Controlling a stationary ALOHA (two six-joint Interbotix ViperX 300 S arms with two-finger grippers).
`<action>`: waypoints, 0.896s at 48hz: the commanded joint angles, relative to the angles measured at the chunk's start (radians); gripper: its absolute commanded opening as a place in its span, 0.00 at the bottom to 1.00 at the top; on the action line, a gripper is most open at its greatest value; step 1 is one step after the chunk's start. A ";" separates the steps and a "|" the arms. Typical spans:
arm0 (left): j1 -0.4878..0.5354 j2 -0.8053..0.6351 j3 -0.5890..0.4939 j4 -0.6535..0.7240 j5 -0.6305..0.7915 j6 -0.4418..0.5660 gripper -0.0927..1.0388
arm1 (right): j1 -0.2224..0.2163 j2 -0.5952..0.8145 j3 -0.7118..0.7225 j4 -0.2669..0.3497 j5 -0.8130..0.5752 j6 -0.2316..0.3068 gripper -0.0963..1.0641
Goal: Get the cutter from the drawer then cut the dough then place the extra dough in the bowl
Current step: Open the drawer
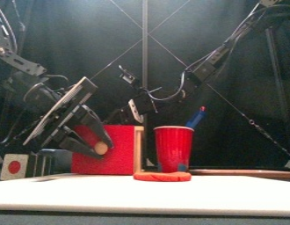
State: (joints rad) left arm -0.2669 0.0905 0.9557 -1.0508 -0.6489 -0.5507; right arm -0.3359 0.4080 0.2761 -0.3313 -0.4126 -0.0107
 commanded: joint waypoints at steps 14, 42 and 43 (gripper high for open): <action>-0.032 -0.026 -0.020 0.005 0.002 0.005 0.64 | -0.006 -0.035 -0.018 0.003 0.003 0.000 0.16; -0.038 0.012 -0.029 0.000 0.026 0.005 0.68 | -0.005 -0.034 -0.018 0.003 0.008 0.000 0.16; -0.038 0.014 -0.029 0.000 0.026 0.005 0.68 | -0.006 -0.034 -0.020 0.002 0.008 0.000 0.16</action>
State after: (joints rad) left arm -0.2930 0.1074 0.9434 -1.0538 -0.6274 -0.5507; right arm -0.3405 0.4080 0.2746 -0.3298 -0.4065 -0.0123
